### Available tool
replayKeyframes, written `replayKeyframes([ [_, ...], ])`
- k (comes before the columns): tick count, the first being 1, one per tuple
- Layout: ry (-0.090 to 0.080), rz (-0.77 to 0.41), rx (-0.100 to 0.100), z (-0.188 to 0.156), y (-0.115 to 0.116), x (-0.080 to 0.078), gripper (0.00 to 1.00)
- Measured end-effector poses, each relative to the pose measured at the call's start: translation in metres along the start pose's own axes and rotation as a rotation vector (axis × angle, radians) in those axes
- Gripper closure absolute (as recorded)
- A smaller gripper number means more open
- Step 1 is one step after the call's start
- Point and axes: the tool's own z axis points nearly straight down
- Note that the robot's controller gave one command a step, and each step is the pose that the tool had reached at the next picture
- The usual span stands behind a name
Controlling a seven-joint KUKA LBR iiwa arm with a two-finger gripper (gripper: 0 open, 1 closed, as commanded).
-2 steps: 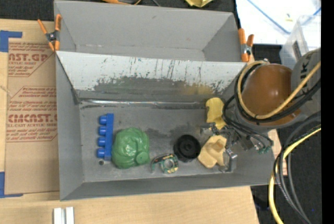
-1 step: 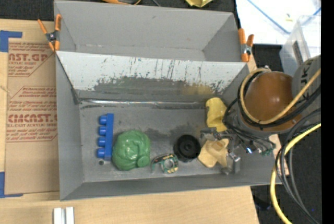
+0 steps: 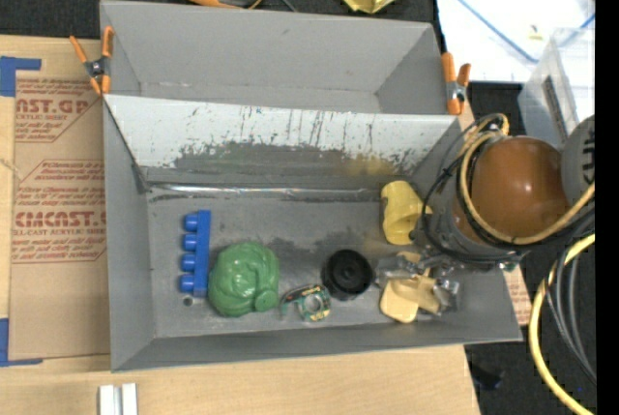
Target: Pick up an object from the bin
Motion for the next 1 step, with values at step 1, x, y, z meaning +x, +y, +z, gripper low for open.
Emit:
replayKeyframes([
  [1,0.000,0.000,0.000,0.0000,0.0000,0.0000,1.00],
])
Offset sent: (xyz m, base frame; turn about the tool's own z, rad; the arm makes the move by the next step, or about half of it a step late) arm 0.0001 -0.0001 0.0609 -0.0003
